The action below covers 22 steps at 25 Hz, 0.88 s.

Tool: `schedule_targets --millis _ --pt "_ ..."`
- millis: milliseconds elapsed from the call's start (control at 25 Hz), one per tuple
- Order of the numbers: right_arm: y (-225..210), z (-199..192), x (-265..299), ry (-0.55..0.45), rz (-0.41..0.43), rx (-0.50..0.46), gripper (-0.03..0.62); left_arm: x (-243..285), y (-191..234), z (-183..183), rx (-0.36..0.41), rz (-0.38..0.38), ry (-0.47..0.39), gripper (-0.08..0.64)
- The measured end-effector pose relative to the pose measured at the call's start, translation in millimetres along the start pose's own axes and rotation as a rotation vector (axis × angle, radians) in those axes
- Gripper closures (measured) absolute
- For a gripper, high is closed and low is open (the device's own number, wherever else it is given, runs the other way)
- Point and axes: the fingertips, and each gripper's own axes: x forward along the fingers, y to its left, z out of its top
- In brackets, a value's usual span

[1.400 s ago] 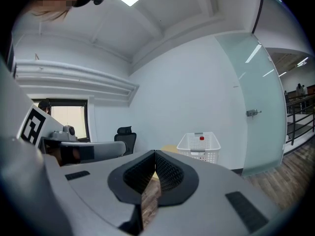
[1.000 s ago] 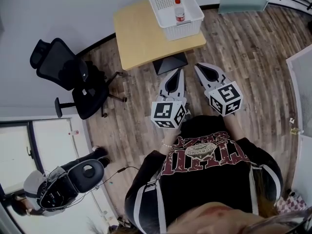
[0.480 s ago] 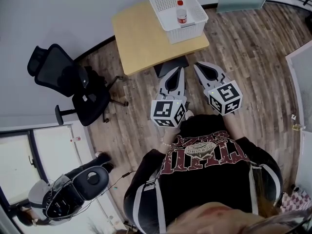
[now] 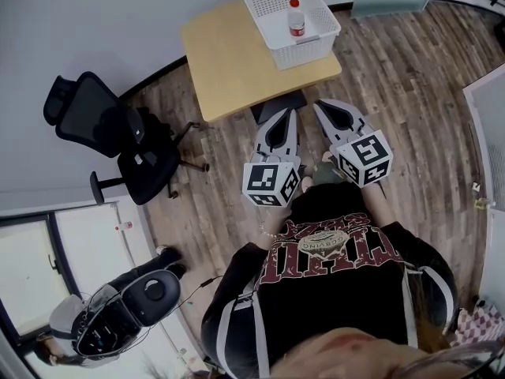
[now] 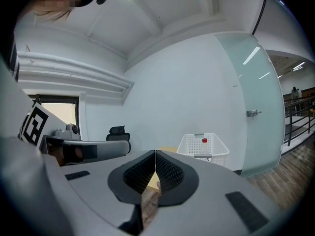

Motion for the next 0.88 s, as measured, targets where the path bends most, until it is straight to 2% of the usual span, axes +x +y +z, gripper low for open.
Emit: schedule_targets --millis 880 --pt "-72 22 73 0.017 0.032 0.017 0.574 91 45 18 -0.012 0.04 0.017 0.513"
